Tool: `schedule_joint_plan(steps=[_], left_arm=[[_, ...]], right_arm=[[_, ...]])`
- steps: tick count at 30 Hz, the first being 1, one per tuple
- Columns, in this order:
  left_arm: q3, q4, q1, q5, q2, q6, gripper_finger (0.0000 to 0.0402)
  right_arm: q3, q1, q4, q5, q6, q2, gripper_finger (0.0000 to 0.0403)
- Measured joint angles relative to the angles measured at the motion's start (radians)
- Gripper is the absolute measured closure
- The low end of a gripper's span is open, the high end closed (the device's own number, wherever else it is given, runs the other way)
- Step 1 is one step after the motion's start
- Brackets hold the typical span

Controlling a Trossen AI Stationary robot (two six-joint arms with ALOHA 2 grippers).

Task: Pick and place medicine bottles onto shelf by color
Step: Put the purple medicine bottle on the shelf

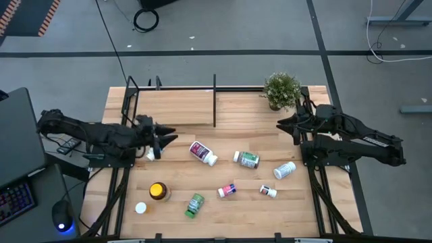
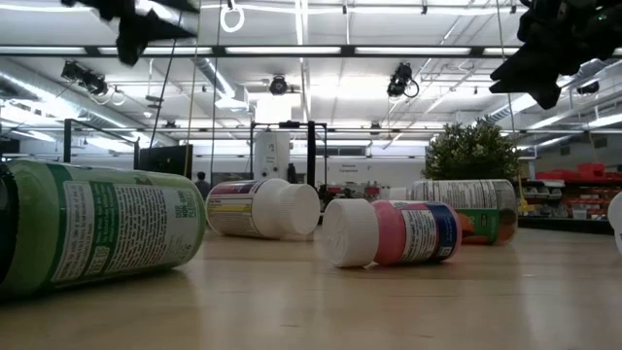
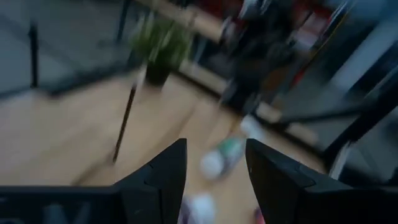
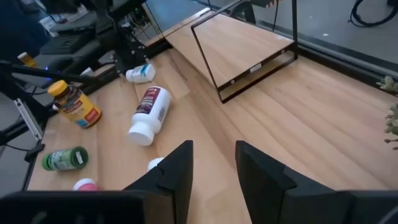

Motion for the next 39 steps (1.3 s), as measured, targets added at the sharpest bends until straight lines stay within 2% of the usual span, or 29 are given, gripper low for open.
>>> schedule_joint_plan(steps=[3,5,8,10,13,19,23,27,33,39], left_arm=[[0.012,-0.177,0.016,0.03,0.037,-0.109,0.023],[0.052,-0.298,0.038,0.088,0.082,-0.176,0.023],[0.142,-0.417,0.07,0.188,0.161,-0.18,0.0229],[0.227,-0.446,0.087,0.239,0.22,-0.09,0.0224],[0.375,-0.508,0.103,0.278,0.335,0.126,0.0209],[0.712,-0.756,0.18,0.386,0.677,0.461,0.0168],[0.912,-0.903,0.216,0.399,0.912,0.612,0.0146],[1.065,-0.931,0.228,0.403,1.085,0.758,0.0133],[1.222,-0.96,0.225,0.525,1.254,0.833,0.013],[1.244,-0.992,0.199,0.546,1.337,0.915,0.0129]], right_arm=[[0.0,0.0,0.0,-0.006,0.021,0.004,0.0275],[0.0,0.0,0.002,-0.008,0.03,0.004,0.0275],[0.0,0.0,0.002,-0.005,0.044,0.004,0.027],[0.0,0.0,0.002,-0.003,0.044,0.005,0.0263],[0.0,0.0,0.001,-0.003,0.044,0.011,0.0249],[0.0,0.0,0.002,0.003,0.055,0.025,0.0212],[0.0,0.0,-0.016,0.003,0.055,0.033,0.0182],[0.0,0.0,-0.027,-0.004,0.055,0.038,0.0152],[0.0,0.0,-0.026,-0.004,0.054,0.038,0.0127],[0.0,0.0,-0.026,-0.004,0.05,0.038,0.0113]])
